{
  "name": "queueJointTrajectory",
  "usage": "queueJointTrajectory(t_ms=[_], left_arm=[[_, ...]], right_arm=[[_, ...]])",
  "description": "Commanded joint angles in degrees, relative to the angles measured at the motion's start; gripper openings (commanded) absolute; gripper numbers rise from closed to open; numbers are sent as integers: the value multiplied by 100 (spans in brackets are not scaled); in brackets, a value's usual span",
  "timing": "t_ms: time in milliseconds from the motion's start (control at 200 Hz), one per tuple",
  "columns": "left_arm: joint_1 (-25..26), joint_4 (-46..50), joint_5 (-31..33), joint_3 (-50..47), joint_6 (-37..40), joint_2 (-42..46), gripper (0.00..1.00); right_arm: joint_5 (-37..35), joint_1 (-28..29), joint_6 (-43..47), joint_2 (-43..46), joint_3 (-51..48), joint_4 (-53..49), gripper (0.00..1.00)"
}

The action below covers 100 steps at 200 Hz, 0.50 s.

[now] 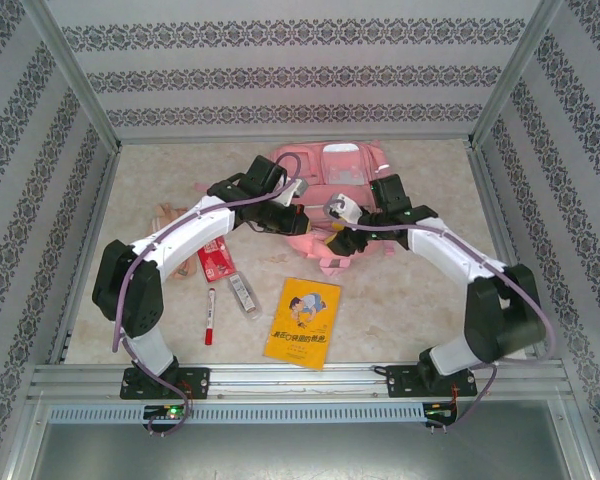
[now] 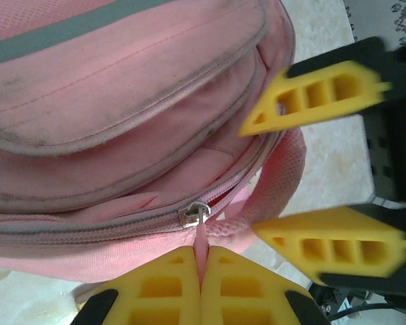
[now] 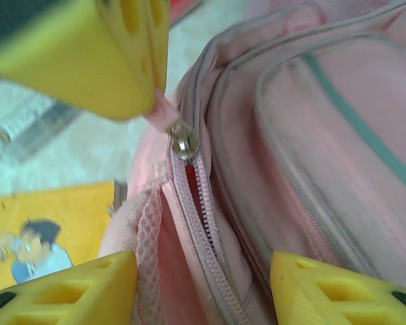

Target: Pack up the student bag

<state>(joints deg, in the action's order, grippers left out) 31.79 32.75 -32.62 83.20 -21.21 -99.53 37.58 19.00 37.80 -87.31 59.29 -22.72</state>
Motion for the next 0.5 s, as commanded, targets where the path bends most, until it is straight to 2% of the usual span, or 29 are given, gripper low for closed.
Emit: queueJointTrajectory(t_ms=[0,130,175,230,320,390,495], left_arm=[[16,-376,-259,180,74,17,0],[3,-555,-438,80,58,53,0],[-19,-606,-446,3,58,101,0],[-109,-630,-420,-99,64,179,0],[-375,-592,-265,-317,107,320,0],[-627,-529,-97,-485,261,434,0],[-1035,-408,459,-769,435,476,0]], right_arm=[[400,96,2041,-473,563,-1226,54],[44,260,2224,-858,883,-1516,50],[-47,287,2238,-931,936,-1508,46],[-109,297,2356,-997,979,-1594,31],[-339,288,2478,-1043,1056,-1745,0],[-480,273,2539,-987,1105,-1881,0],[-317,133,2442,-772,1004,-1801,0]])
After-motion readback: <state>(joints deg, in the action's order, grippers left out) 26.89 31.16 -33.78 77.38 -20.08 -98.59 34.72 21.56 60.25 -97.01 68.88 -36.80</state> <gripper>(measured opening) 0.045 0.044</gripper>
